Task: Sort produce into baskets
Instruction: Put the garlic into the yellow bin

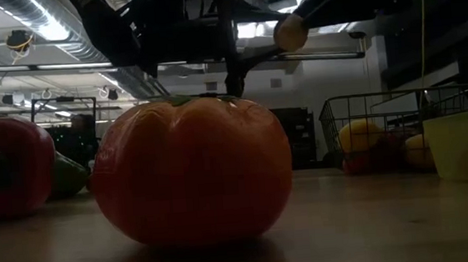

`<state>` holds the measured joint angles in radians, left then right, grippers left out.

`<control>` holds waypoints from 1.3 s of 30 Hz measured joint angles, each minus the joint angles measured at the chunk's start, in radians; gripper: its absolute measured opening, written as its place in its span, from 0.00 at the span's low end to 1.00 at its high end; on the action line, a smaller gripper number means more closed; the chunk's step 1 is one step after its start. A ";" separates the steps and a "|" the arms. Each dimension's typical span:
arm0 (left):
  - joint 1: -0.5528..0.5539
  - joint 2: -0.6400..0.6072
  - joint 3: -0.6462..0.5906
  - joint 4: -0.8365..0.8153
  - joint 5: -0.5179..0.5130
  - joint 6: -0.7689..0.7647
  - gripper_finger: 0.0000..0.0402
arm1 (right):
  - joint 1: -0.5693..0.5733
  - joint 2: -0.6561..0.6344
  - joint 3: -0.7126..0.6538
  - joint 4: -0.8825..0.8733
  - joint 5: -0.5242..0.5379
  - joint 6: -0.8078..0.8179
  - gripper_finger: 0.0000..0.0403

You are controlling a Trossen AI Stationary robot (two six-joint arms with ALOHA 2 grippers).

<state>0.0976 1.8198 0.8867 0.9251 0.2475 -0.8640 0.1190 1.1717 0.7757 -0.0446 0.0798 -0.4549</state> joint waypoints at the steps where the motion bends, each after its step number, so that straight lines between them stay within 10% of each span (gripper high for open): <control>1: 0.000 0.000 0.000 0.000 -0.001 0.000 0.42 | -0.002 0.003 0.000 -0.001 0.004 0.000 0.66; 26: -0.021 -0.001 0.033 -0.075 -0.050 0.057 0.43 | 0.000 0.068 -0.002 0.040 0.067 -0.034 0.44; 39: -0.013 -0.001 0.033 -0.085 -0.045 0.157 0.63 | -0.001 0.067 0.000 0.041 0.051 -0.016 0.45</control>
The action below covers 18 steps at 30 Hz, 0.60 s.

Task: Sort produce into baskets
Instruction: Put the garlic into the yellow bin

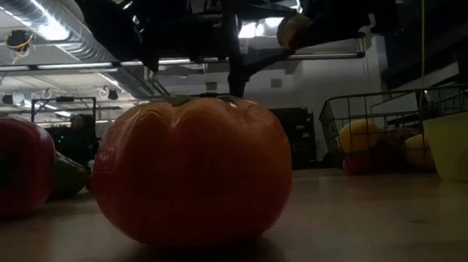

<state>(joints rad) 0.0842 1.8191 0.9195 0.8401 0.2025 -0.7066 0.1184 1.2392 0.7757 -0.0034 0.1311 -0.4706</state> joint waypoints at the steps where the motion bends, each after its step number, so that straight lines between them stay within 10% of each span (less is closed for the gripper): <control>1: 0.003 0.000 0.000 -0.005 0.000 0.003 0.64 | 0.000 -0.002 0.000 -0.005 0.000 0.000 0.45; 18: 0.100 0.002 -0.002 -0.077 0.032 0.062 0.66 | 0.222 -0.169 0.003 -0.379 0.008 0.353 0.45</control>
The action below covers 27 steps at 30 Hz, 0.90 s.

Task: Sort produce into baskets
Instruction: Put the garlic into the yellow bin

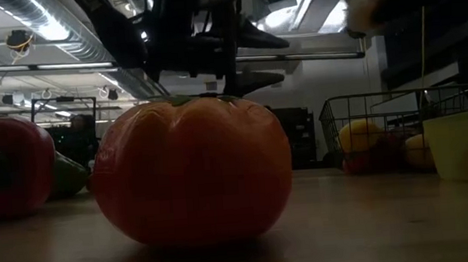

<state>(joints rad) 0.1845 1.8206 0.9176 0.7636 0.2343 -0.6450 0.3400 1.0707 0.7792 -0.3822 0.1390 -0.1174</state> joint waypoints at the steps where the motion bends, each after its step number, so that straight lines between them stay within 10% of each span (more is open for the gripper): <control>1: 0.005 0.000 0.000 -0.001 0.000 0.000 0.66 | 0.019 -0.004 0.000 -0.039 0.000 0.044 0.45; 12: 0.015 0.000 0.000 -0.009 -0.003 0.065 0.66 | 0.209 0.002 -0.001 -0.368 -0.166 0.567 0.45; 27: 0.111 0.000 0.000 -0.058 -0.011 0.139 0.63 | 0.242 0.014 -0.002 -0.414 -0.190 0.742 0.45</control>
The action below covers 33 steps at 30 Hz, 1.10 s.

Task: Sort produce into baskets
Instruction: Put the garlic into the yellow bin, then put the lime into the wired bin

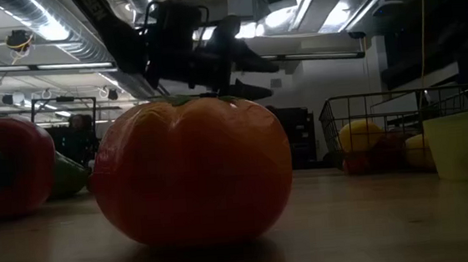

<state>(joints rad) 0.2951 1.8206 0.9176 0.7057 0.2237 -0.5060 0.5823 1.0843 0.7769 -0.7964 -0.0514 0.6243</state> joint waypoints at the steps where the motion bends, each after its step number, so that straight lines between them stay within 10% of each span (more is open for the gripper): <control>1: 0.011 0.000 0.000 0.000 0.000 0.002 0.63 | 0.000 0.000 0.000 0.000 -0.005 0.004 0.45; 15: 0.148 0.000 0.034 -0.137 0.000 0.097 0.63 | 0.000 0.000 0.000 -0.054 -0.003 0.082 0.64; 33: 0.321 0.000 0.477 -1.027 -0.075 0.484 0.63 | 0.000 0.000 -0.001 -0.055 -0.002 0.082 0.80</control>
<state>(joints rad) 0.6159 1.8206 1.3943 -0.3216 0.1483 -0.0218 0.5823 1.0843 0.7761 -0.8516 -0.0536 0.7063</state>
